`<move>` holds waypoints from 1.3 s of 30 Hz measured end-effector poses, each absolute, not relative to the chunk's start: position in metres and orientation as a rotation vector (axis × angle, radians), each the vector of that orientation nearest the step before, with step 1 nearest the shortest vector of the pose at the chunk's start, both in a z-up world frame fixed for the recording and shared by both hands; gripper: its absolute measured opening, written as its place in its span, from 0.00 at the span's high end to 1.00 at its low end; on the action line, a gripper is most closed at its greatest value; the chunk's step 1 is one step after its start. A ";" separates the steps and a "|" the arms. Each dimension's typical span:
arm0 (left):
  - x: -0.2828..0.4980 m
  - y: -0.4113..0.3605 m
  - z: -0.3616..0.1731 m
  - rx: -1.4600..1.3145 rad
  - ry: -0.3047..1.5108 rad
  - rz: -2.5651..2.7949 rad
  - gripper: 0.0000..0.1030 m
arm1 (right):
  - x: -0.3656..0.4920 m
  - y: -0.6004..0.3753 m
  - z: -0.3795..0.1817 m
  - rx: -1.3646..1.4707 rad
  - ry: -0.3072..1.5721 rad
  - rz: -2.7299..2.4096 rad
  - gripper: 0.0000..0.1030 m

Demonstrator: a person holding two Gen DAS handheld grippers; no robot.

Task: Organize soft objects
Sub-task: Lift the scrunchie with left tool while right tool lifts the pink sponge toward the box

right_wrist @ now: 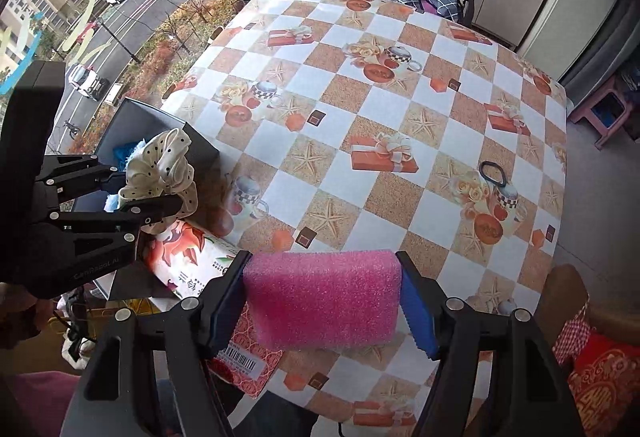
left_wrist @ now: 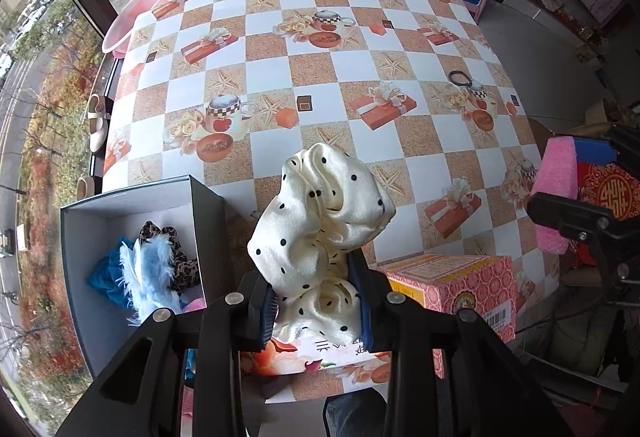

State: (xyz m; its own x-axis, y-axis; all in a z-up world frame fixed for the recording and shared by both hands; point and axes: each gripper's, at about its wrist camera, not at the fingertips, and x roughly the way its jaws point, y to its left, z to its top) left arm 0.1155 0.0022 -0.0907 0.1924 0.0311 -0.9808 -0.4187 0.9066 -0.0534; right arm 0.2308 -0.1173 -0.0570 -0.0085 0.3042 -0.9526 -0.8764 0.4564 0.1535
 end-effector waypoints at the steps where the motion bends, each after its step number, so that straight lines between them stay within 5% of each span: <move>1: 0.110 0.002 -0.090 -0.347 1.347 0.323 0.66 | 0.226 -0.119 -0.055 -0.597 1.246 1.023 0.31; 39: -0.076 0.057 -0.093 -0.664 1.245 0.604 0.66 | 0.041 -0.042 -0.050 -0.832 1.286 1.326 0.31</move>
State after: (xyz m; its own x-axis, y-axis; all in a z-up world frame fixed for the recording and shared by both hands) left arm -0.0760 0.0566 -0.0932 0.2159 0.0549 -0.9749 -0.7319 0.6699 -0.1243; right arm 0.0409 -0.0425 -0.0503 -0.1968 0.2126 -0.9571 -0.9632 0.1406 0.2293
